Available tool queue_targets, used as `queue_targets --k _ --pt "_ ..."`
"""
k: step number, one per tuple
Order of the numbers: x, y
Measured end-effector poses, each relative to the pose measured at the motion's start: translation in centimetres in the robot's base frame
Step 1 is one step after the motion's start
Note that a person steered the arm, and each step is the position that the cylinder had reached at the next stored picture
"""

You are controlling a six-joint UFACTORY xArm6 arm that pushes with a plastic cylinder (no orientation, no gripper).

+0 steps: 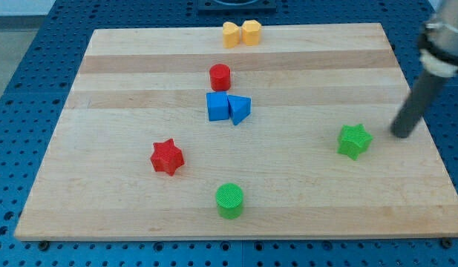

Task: Push the green star close to the green circle

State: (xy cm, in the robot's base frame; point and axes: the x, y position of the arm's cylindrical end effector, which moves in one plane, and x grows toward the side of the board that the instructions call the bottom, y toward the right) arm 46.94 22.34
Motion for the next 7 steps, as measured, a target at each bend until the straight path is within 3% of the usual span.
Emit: queue_targets --k 1,2,4,5,7 --pt "4.0 -7.0" --pt "5.5 -10.5" --pt "-2.2 -4.5" --pt "-0.8 -7.8" --pt "6.8 -12.3"
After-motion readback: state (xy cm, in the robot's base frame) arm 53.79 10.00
